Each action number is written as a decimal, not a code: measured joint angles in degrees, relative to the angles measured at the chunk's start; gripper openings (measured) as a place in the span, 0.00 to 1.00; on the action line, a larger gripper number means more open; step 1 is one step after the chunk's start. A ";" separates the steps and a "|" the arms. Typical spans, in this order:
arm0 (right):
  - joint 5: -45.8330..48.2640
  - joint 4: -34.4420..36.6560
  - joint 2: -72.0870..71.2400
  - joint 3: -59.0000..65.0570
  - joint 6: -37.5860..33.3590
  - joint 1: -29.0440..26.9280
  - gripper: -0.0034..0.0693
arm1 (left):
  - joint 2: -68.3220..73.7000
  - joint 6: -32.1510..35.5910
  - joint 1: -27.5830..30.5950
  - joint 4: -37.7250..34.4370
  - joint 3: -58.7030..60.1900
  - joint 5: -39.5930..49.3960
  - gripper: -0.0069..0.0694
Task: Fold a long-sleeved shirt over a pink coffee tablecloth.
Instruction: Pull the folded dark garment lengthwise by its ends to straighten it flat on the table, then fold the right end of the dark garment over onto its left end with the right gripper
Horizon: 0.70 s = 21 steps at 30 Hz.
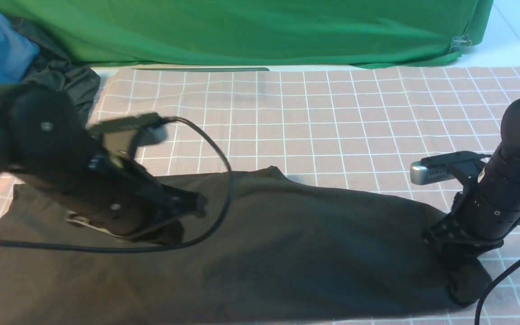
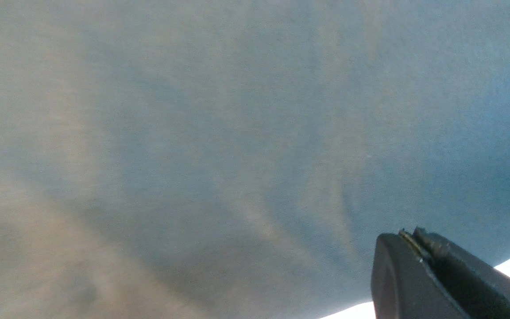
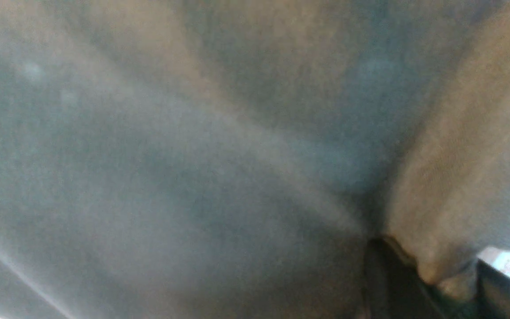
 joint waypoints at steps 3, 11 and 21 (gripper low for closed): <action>1.57 -3.42 -1.51 -0.06 2.49 -1.64 0.22 | -4.61 -2.82 0.00 4.78 0.00 2.05 0.11; 7.07 -8.78 -6.07 -3.72 4.55 -9.56 0.22 | -15.38 -6.18 0.00 10.78 0.00 5.64 0.11; 17.16 -6.57 -9.11 -17.11 7.40 -4.52 0.22 | -21.15 -9.88 0.00 16.33 0.00 6.63 0.11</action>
